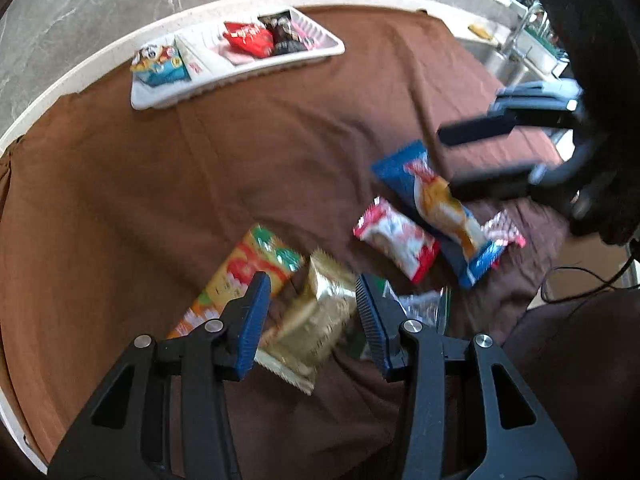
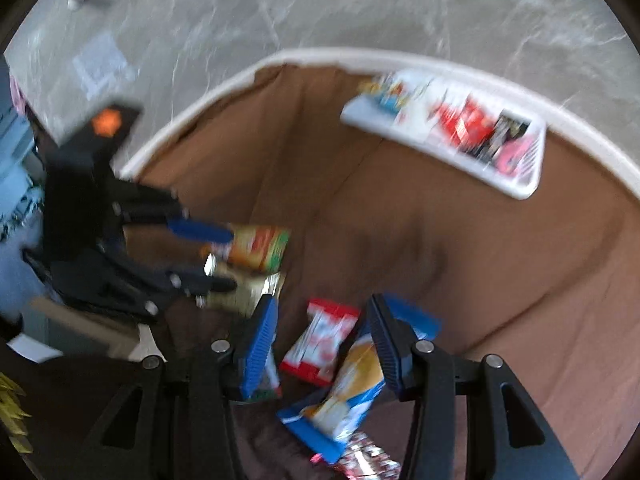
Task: Organize snacks
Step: 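Grasp the gold wrapper with the left tool while the right tool grasps the red-white candy packet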
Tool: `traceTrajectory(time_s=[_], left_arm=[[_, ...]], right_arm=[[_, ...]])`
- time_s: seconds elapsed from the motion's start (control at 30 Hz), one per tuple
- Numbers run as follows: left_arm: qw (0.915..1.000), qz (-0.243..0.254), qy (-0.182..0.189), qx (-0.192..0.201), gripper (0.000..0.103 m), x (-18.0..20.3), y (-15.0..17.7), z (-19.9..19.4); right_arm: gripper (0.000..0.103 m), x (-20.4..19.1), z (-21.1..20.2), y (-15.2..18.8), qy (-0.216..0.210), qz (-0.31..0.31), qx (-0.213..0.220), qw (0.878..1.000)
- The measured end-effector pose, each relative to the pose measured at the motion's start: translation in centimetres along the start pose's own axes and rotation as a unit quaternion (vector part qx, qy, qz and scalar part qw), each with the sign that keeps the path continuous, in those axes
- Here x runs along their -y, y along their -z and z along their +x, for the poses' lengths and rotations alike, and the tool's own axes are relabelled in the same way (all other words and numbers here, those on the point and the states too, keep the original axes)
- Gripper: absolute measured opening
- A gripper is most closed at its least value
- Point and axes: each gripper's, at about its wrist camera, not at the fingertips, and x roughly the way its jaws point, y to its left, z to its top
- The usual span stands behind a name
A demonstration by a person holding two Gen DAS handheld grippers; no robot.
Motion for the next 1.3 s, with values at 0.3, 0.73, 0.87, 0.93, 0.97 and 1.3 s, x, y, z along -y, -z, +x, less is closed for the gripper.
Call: traceTrajectory(time_s=[0.3, 0.73, 0.87, 0.93, 0.97, 1.3], left_arm=[[0.9995, 0.018, -0.007, -0.025, 0.042, 0.5, 1.8, 1.5], [0.9972, 0.058, -0.007, -0.047, 0.043, 0.4, 2.2, 3.7], [0.9963, 0.066, -0.009, -0.055, 0.044, 0.5, 2.1, 4.4], [0.9954, 0.076, -0.018, -0.056, 0.046, 0.6, 2.0, 5.1], [0.9952, 0.079, -0.019, -0.054, 0.046, 0.6, 1.9, 5.2], [0.9962, 0.074, -0.015, -0.044, 0.051, 0.3, 1.5, 5.7]], right_arm=[[0.050, -0.4, 4.6, 2.7, 0.016, 0.017, -0.044, 0.999], [0.048, -1.0, 6.5, 2.6, 0.059, 0.015, -0.062, 0.996], [0.048, -1.1, 6.4, 2.6, 0.065, 0.018, -0.059, 0.996], [0.048, -1.1, 6.4, 2.6, 0.065, 0.021, -0.058, 0.996], [0.048, -1.1, 6.4, 2.6, 0.066, 0.021, -0.058, 0.996], [0.050, -0.7, 6.1, 2.9, 0.053, 0.031, -0.052, 0.997]])
